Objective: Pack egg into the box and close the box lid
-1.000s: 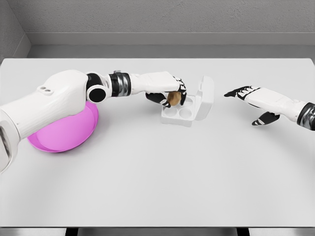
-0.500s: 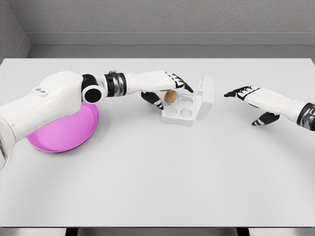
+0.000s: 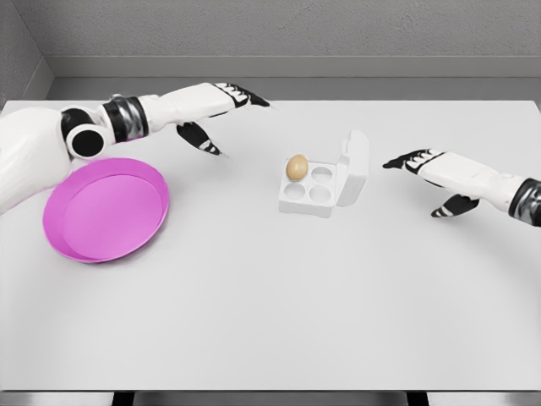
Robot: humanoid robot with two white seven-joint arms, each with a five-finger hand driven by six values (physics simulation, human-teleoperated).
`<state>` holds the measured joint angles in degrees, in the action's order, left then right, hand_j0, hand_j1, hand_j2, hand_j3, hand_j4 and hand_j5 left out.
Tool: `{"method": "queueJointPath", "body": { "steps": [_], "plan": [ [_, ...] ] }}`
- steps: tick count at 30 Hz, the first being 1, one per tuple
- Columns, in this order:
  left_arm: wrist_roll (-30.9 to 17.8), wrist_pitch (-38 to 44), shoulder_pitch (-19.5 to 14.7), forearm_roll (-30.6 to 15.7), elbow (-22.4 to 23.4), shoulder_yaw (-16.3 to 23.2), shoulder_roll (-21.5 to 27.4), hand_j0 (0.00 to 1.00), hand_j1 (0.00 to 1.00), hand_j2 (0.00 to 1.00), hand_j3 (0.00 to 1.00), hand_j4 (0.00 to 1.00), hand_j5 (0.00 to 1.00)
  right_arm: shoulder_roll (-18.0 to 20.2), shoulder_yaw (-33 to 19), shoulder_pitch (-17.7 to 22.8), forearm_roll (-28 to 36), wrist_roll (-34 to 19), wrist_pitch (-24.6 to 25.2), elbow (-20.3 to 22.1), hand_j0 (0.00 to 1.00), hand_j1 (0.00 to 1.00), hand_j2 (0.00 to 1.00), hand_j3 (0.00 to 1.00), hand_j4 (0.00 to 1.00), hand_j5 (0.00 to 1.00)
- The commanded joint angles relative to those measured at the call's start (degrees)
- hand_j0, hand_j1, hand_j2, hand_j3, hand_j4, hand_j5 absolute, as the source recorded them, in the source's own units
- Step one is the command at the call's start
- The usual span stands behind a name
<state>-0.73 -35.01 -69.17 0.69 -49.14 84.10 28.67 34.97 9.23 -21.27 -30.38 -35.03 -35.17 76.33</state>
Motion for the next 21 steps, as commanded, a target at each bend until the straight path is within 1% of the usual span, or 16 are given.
{"method": "queueJointPath", "body": {
  "steps": [1,2,3,4,5,6,7,10,11,12,15,16,17,18,19,21],
  "plan": [
    [-0.23,0.01,0.00,-0.34,-0.34,-2.80,4.90,1.00,1.00,1.00,1.00,1.00,1.00,0.01,0.00,0.00,0.32,0.03,0.17,1.28,1.00,1.00,1.00,1.00,1.00,1.00],
    [-0.23,0.01,0.17,-0.17,-1.92,-4.03,7.18,1.00,1.00,1.00,1.00,1.00,1.00,0.01,0.00,0.09,0.41,0.03,0.17,2.07,1.00,1.00,1.00,1.00,1.00,1.00],
    [-0.23,0.01,0.70,-0.17,-2.54,-4.39,8.86,1.00,1.00,1.00,1.00,1.00,1.00,0.01,0.09,0.09,0.32,0.03,0.17,2.24,1.00,1.00,1.00,1.00,1.00,1.00],
    [-0.23,0.01,1.14,-0.08,-2.54,-5.53,10.44,1.00,1.00,1.00,1.00,1.00,1.00,0.01,0.00,0.00,0.32,0.03,0.17,2.24,1.00,1.00,1.00,1.00,1.00,1.00],
    [-0.23,0.01,2.37,0.01,-2.45,-6.41,11.76,1.00,1.00,1.00,1.00,1.00,1.00,0.01,0.00,0.00,0.32,0.03,0.17,2.24,1.00,1.00,1.00,1.00,1.00,1.00],
    [-0.23,0.01,2.64,0.53,-2.45,-7.02,13.60,1.00,1.00,1.00,1.00,1.00,1.00,0.01,0.00,0.00,0.41,0.03,0.17,2.33,1.00,1.00,1.00,1.00,1.00,1.00],
    [-0.23,0.01,2.90,1.41,-2.45,-7.11,14.40,1.00,1.00,1.00,1.00,1.00,1.00,0.01,0.00,0.00,0.32,0.03,0.17,2.86,1.00,1.00,1.00,1.00,1.00,1.00],
    [-0.23,0.01,2.99,1.94,-2.36,-8.17,14.48,1.00,1.00,1.00,1.00,1.00,1.00,0.01,0.09,0.00,0.41,0.03,0.17,3.21,1.00,1.00,1.00,1.00,1.00,1.00],
    [-0.23,0.01,3.08,3.70,-2.27,-8.17,14.57,1.00,1.00,1.00,1.00,1.00,1.00,-0.07,0.00,0.00,0.41,0.03,0.17,3.30,1.00,1.00,1.00,1.00,1.00,1.00],
    [-0.23,0.01,3.60,4.23,-2.10,-8.34,14.57,1.00,1.00,1.00,1.00,1.00,1.00,-0.16,0.18,-0.09,0.32,0.03,0.17,3.39,1.00,1.00,1.00,1.00,1.00,1.00],
    [-0.23,0.01,5.10,4.40,-1.83,-9.13,17.21,1.00,1.00,1.00,1.00,1.00,1.00,-0.07,0.09,-0.18,0.32,0.03,0.17,3.56,1.00,1.00,1.00,1.00,1.00,1.00],
    [-0.23,0.01,5.19,4.40,-1.83,-9.13,17.91,1.00,1.00,1.00,1.00,1.00,1.00,-0.07,0.18,-0.09,0.32,0.03,0.17,4.26,1.00,1.00,1.00,1.00,1.00,1.00],
    [-0.23,0.01,6.24,4.40,-1.83,-10.01,18.53,1.00,1.00,1.00,1.00,1.00,1.00,-0.16,0.18,0.00,0.41,0.03,0.17,4.44,1.00,1.00,1.00,1.00,1.00,1.00],
    [-0.23,0.01,7.91,4.40,-1.83,-12.29,18.53,1.00,1.00,1.00,1.00,1.00,1.00,-0.16,0.18,0.00,0.32,0.03,0.17,4.53,1.00,1.00,1.00,1.00,1.00,1.00],
    [-0.23,0.01,8.61,4.40,-1.83,-13.61,18.53,1.00,1.00,1.00,1.00,1.00,1.00,-0.16,0.18,-0.09,0.32,0.03,0.17,4.70,1.00,1.00,1.00,1.00,1.00,1.00],
    [-0.23,0.01,8.53,4.49,-1.83,-13.79,18.44,1.00,1.00,1.00,1.00,1.00,1.00,-0.16,0.18,-0.09,0.32,0.03,0.17,5.05,1.00,1.00,1.00,1.00,1.00,1.00]
  ]
}}
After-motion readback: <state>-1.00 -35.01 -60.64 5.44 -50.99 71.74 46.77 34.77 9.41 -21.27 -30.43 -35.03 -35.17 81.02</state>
